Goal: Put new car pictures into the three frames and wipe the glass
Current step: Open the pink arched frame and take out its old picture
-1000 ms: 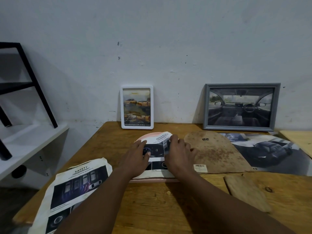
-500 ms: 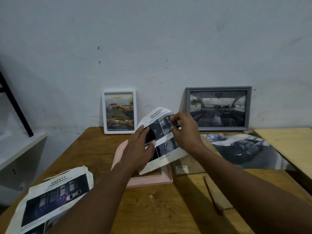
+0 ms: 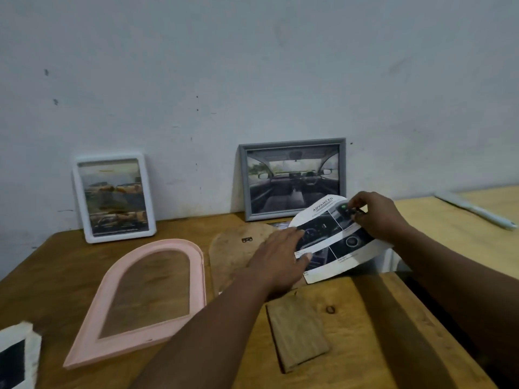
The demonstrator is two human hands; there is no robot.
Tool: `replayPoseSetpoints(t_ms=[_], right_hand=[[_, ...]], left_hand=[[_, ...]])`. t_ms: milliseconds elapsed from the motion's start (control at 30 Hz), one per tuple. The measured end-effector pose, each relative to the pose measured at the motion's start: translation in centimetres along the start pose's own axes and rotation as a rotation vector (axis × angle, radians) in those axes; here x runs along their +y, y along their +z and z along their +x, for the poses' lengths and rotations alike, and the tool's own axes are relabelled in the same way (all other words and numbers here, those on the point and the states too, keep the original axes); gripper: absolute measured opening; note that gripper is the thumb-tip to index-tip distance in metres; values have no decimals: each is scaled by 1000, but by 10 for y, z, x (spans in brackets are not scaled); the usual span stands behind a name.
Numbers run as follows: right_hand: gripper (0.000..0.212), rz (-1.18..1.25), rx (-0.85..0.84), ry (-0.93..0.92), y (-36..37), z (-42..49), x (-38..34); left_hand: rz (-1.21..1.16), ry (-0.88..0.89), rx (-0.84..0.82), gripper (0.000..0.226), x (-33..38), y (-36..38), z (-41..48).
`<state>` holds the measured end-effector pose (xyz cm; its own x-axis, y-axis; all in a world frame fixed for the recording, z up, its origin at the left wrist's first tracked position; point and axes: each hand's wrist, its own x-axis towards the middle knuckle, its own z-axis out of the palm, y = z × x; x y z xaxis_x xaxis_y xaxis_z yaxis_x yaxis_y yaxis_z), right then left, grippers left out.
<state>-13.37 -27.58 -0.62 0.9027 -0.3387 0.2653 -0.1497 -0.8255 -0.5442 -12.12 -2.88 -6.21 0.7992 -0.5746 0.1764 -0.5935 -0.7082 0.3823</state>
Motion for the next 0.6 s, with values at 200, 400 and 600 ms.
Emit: replayPoseSetpoints(t_ms=[200, 400, 600], right_hand=[[20, -243, -124, 41, 17, 14, 36], [23, -359, -333, -23, 39, 1, 30], [26, -353, -292, -38, 42, -9, 9]], left_hand=[[156, 86, -192, 48, 33, 22, 33], [150, 92, -161, 49, 35, 32, 40], [80, 75, -110, 57, 23, 19, 26]])
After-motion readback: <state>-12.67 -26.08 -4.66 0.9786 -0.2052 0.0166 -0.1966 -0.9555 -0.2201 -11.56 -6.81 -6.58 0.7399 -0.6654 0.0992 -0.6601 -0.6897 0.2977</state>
